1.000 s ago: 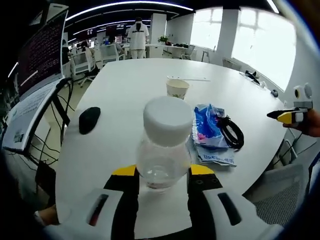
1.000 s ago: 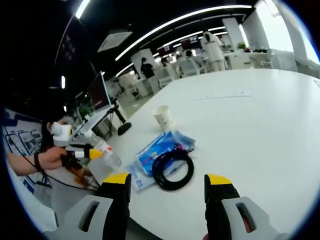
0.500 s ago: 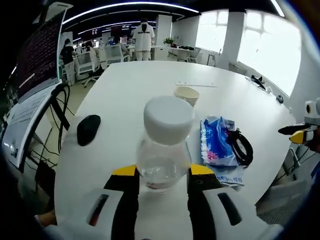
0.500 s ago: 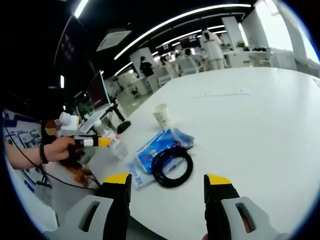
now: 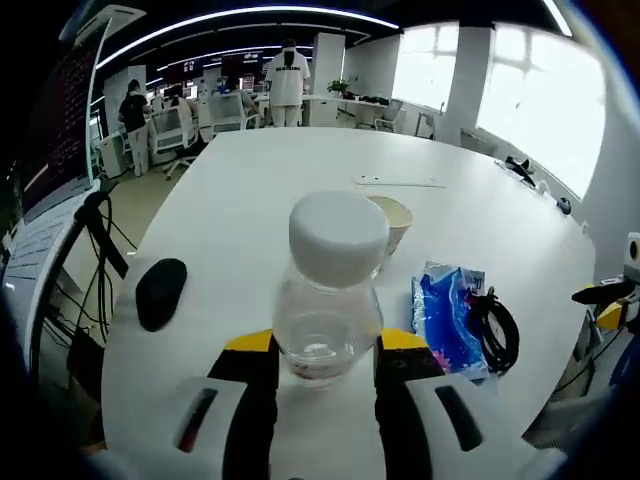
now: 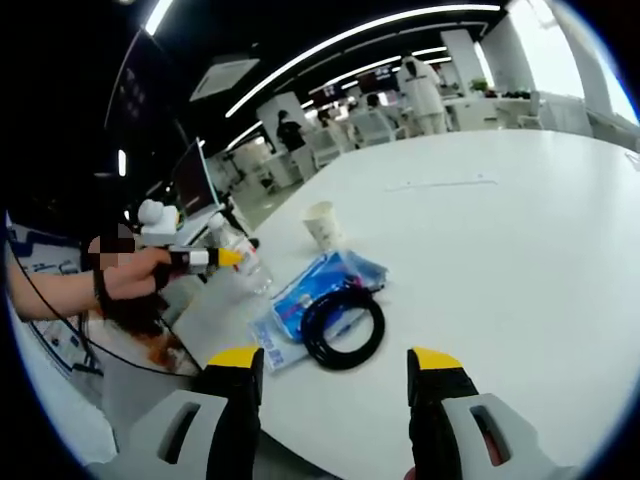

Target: Arrange the tabletop items into an orderly group along one side of the table until the central work area is clear of visible clutter.

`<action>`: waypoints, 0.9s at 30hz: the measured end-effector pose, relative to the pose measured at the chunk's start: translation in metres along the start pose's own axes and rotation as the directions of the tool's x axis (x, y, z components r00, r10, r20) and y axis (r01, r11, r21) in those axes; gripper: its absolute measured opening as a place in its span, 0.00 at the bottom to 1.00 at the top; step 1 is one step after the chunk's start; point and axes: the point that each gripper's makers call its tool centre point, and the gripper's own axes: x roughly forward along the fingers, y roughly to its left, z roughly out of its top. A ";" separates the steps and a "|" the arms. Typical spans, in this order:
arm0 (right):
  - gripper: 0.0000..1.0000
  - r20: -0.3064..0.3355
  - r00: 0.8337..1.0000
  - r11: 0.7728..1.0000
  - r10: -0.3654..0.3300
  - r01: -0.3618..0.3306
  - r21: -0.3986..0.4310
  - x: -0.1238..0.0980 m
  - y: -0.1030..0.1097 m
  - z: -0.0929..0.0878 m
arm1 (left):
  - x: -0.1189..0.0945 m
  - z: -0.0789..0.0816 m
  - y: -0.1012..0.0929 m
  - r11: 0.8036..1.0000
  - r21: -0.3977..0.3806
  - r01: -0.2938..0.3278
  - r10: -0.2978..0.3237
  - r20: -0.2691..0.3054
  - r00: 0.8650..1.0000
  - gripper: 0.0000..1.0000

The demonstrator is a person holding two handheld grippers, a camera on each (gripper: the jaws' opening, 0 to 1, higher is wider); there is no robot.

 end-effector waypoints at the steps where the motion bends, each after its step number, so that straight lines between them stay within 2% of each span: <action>1: 0.59 -0.002 1.000 1.000 -0.001 0.001 0.004 0.000 -0.001 -0.001 | 0.003 0.003 -0.001 1.000 -0.004 -0.001 0.001 0.004 1.000 0.36; 7: 0.59 -0.011 1.000 1.000 -0.007 0.007 0.007 0.000 -0.004 -0.004 | 0.023 0.022 -0.005 1.000 -0.016 -0.002 0.002 0.024 1.000 0.36; 14: 0.59 -0.017 1.000 1.000 -0.013 0.013 0.010 -0.001 -0.007 -0.007 | 0.041 0.041 0.004 0.999 -0.044 -0.010 0.012 0.036 0.999 0.36; 27: 0.61 -0.043 0.999 1.000 -0.003 0.003 -0.004 0.004 -0.009 -0.010 | 0.072 0.068 0.007 1.000 -0.019 -0.009 0.010 0.052 0.999 0.36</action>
